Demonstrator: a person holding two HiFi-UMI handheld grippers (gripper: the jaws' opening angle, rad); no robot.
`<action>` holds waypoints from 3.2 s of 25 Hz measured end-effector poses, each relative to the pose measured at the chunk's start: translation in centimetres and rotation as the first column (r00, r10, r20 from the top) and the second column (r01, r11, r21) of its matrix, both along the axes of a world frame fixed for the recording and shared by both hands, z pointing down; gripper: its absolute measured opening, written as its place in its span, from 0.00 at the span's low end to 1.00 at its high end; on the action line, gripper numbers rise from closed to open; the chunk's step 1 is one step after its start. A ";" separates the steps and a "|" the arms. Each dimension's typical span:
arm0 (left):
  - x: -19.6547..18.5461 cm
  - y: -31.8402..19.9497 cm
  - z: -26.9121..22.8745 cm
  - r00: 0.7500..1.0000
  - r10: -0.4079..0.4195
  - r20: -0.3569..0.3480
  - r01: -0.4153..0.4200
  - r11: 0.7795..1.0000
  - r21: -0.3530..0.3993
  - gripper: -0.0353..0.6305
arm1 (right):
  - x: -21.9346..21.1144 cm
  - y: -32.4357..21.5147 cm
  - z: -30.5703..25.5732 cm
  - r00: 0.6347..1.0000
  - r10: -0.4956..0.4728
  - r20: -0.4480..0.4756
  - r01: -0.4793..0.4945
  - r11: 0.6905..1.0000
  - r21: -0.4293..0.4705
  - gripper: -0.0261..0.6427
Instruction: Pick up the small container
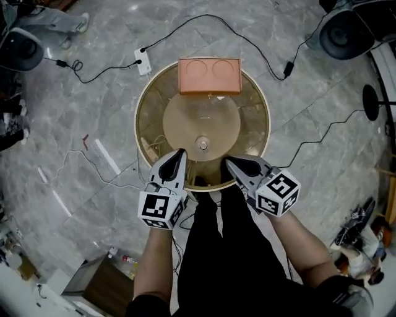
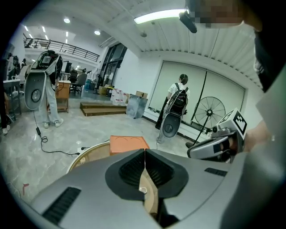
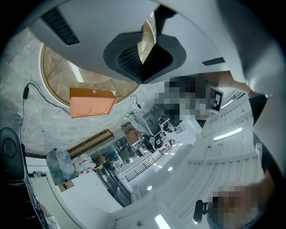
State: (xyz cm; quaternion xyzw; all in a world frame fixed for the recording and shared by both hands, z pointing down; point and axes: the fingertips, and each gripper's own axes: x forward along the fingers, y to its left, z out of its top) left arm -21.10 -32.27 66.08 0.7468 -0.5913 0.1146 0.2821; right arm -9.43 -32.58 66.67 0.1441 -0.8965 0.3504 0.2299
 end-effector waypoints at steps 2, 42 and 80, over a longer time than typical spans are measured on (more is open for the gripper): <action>-0.3 -0.3 1.7 1.000 -0.005 0.001 0.005 1.000 -0.002 0.07 | -0.6 -0.4 1.6 1.000 -0.011 -0.007 0.011 1.000 0.001 0.06; 6.9 -1.2 24.9 0.967 0.240 0.090 -0.242 0.970 0.004 0.59 | 2.4 3.2 23.0 0.999 0.031 -0.042 -0.034 0.997 -0.068 0.06; 9.3 -4.0 22.6 0.949 0.239 0.207 -0.246 0.969 0.006 0.57 | 4.5 3.0 17.0 0.999 0.035 -0.032 -0.035 0.999 -0.003 0.06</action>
